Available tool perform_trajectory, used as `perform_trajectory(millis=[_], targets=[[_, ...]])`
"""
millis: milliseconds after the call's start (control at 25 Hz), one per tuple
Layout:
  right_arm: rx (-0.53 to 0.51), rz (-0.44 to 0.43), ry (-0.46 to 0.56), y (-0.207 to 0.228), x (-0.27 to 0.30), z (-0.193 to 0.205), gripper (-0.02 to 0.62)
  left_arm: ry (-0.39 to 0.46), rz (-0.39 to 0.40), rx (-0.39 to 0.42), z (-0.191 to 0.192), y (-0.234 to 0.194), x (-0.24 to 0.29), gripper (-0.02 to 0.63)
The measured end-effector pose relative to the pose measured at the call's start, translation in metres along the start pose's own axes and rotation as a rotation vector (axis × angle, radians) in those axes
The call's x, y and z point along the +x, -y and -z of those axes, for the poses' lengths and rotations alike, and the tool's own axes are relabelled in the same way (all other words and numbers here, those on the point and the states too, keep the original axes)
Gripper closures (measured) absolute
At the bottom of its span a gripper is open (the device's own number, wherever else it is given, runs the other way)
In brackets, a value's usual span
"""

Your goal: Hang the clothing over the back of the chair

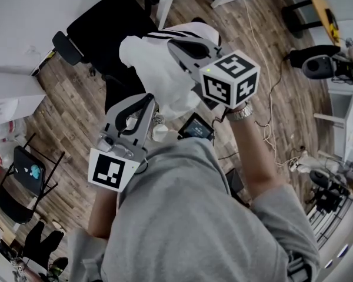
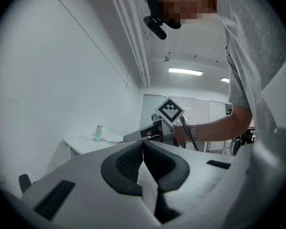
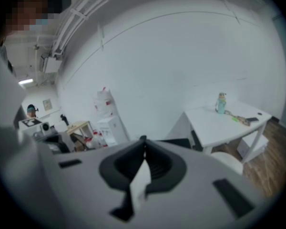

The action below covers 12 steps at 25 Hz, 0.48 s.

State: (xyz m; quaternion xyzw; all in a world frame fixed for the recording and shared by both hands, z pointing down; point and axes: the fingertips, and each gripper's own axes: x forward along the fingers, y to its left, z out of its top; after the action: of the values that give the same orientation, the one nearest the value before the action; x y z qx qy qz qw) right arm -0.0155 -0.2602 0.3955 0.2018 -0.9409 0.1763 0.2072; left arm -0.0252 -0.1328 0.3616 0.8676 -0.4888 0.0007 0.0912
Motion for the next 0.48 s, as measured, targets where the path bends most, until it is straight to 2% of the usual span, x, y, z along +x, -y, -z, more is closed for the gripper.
perform_trajectory(millis=[480], targets=[[0.039, 0.043, 0.107, 0.004, -0.074, 0.011, 0.560, 0.010, -0.012, 0.025, -0.006, 0.039, 0.006, 0.569]])
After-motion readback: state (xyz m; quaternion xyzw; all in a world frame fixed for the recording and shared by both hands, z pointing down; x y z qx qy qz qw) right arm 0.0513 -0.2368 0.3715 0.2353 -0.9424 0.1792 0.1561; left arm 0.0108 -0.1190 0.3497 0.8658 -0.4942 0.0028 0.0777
